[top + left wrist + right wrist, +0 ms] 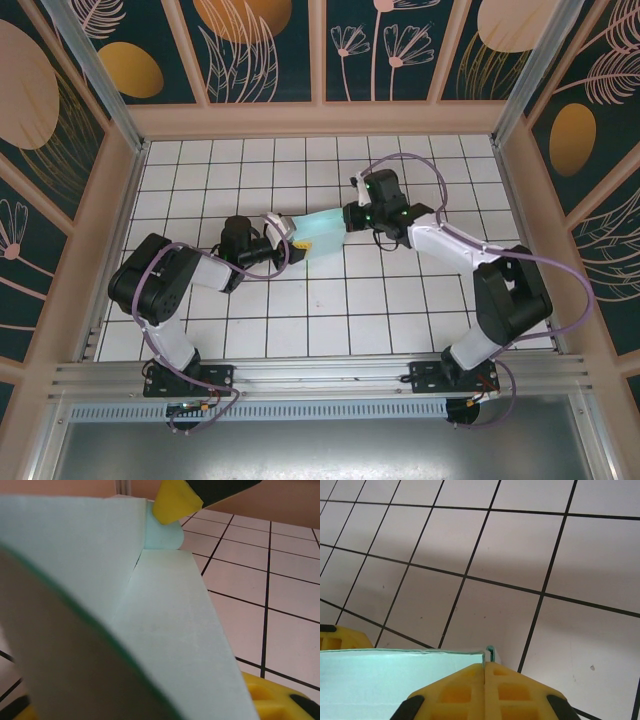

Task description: Fold the paper box

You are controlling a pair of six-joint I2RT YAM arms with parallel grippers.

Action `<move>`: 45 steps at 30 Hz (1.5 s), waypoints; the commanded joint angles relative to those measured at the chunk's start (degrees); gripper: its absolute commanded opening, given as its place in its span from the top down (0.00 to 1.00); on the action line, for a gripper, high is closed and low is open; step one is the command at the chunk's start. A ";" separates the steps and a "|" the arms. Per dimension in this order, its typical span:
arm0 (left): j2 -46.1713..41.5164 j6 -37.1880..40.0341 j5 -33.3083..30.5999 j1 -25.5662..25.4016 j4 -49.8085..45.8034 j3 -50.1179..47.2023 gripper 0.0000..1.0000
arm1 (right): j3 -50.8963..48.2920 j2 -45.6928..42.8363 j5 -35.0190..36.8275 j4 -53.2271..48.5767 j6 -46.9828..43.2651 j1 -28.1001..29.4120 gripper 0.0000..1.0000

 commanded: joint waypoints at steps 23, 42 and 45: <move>-0.11 -5.45 -3.59 0.18 4.92 -2.45 0.33 | -12.06 -4.88 6.70 13.27 -2.36 3.69 1.00; -21.20 -13.16 -19.02 0.17 6.14 -16.25 0.06 | -12.28 -3.47 18.29 18.81 -0.57 9.96 1.00; -28.68 -13.99 -21.85 0.11 -13.29 -11.44 0.09 | -10.82 -3.08 19.06 17.53 -0.44 10.28 1.00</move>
